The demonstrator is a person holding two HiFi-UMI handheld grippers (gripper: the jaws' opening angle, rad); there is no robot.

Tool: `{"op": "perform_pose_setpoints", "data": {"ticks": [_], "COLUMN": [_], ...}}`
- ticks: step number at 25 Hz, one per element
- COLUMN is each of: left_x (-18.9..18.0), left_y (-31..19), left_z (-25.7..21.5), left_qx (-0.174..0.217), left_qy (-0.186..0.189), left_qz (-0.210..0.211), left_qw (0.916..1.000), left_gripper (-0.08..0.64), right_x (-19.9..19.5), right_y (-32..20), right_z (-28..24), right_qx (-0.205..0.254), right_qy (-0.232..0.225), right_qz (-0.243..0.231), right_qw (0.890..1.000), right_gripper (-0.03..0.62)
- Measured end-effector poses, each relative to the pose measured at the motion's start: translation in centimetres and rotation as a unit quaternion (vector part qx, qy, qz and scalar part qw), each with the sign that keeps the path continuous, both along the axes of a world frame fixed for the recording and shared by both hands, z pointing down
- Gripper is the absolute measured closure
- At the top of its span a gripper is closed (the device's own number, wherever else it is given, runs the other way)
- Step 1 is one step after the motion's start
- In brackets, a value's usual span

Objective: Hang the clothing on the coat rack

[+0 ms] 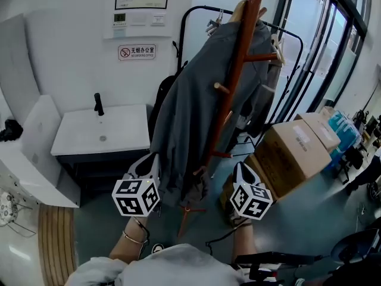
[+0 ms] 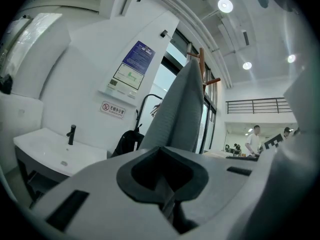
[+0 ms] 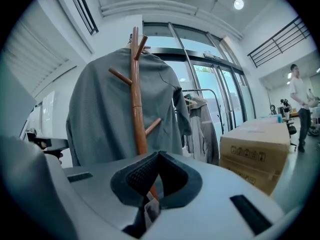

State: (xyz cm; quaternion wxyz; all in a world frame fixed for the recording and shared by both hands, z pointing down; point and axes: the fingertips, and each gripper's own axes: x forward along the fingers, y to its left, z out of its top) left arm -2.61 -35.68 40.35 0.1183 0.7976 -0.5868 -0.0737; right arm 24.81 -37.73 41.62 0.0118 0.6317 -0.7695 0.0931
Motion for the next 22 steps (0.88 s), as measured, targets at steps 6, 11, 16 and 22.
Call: {"op": "perform_pose_setpoints", "data": {"ticks": [6, 11, 16, 22], "left_x": [0.9, 1.1, 1.3, 0.9], "left_y": [0.9, 1.3, 1.5, 1.4], "left_z": [1.7, 2.4, 2.5, 3.0], "left_qx": [-0.021, -0.029, -0.029, -0.034], "left_qy": [0.001, 0.0, -0.002, -0.008], "left_qz": [0.01, 0.015, 0.017, 0.019], "left_qw": [0.9997, 0.9995, 0.9994, 0.9992], "left_gripper": [0.552, 0.552, 0.552, 0.552], "right_x": [0.8, 0.6, 0.5, 0.1], "right_y": [1.4, 1.9, 2.0, 2.0], "right_z": [0.8, 1.4, 1.7, 2.2], "right_qx": [-0.013, -0.019, -0.021, -0.023], "right_qy": [0.003, 0.003, 0.003, -0.001], "right_qz": [0.011, 0.011, 0.01, 0.012], "right_qw": [1.0, 1.0, 1.0, 1.0], "right_gripper": [0.571, 0.571, 0.571, 0.571]}}
